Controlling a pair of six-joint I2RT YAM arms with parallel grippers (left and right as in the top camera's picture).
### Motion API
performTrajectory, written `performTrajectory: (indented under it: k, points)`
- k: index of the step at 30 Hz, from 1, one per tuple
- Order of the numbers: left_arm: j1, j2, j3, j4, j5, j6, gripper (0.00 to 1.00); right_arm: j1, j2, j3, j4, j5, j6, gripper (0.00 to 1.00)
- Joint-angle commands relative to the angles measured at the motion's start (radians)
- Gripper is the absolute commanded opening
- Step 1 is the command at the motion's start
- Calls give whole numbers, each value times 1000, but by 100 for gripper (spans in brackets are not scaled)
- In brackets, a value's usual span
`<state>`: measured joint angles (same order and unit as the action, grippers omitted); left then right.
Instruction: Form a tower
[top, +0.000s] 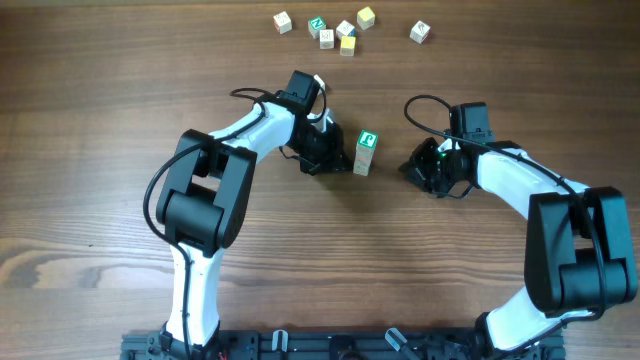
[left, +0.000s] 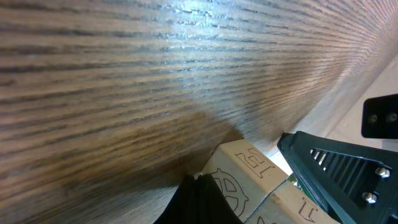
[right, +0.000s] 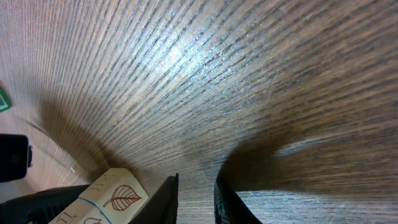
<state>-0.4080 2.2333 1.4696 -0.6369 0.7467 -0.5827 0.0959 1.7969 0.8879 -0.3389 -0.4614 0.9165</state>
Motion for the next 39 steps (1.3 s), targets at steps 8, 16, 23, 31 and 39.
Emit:
performTrajectory:
  k: [8,16,23,31,39]
  points:
    - [-7,31,-13,-26,-25,-10,4,-2,21,-13,-14,113,3,21]
    - [-16,31,-13,-26,-10,-10,4,-2,21,-13,-14,113,3,21]
    - [-35,31,-13,-26,-11,-9,4,-2,21,-13,-14,114,3,21]
    - [-6,31,-13,-93,-91,0,4,-2,21,-13,-14,114,0,8]
    - [175,-82,-13,-237,-315,42,4,-168,-75,151,-156,125,-322,4]
